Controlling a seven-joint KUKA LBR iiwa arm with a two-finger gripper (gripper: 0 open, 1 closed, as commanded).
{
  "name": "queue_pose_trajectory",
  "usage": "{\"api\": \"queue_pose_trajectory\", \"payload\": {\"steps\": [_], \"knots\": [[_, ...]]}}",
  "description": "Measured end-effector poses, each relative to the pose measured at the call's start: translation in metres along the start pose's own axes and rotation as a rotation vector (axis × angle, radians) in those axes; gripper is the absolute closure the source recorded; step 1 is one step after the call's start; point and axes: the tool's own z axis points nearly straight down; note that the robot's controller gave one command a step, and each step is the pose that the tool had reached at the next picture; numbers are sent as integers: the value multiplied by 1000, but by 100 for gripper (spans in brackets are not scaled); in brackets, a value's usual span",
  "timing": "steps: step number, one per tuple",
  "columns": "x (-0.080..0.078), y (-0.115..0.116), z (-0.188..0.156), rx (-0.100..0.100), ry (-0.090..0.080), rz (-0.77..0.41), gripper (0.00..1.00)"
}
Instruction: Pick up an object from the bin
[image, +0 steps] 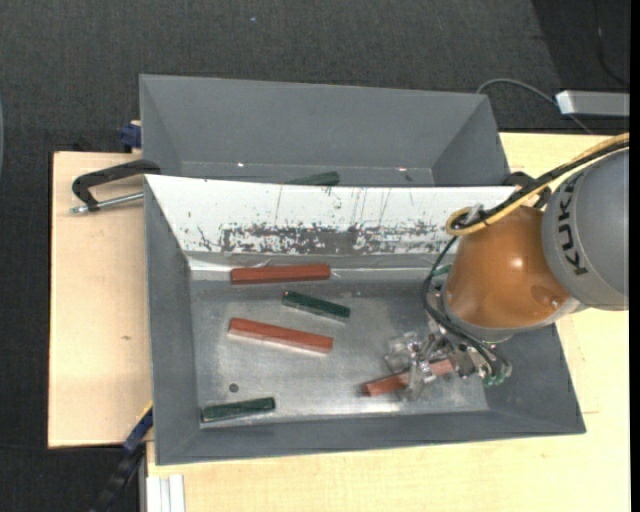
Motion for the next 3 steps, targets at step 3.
{"api": "queue_pose_trajectory", "payload": {"steps": [3], "knots": [[-2, 0, -34, 4, -11, 0, 100]]}}
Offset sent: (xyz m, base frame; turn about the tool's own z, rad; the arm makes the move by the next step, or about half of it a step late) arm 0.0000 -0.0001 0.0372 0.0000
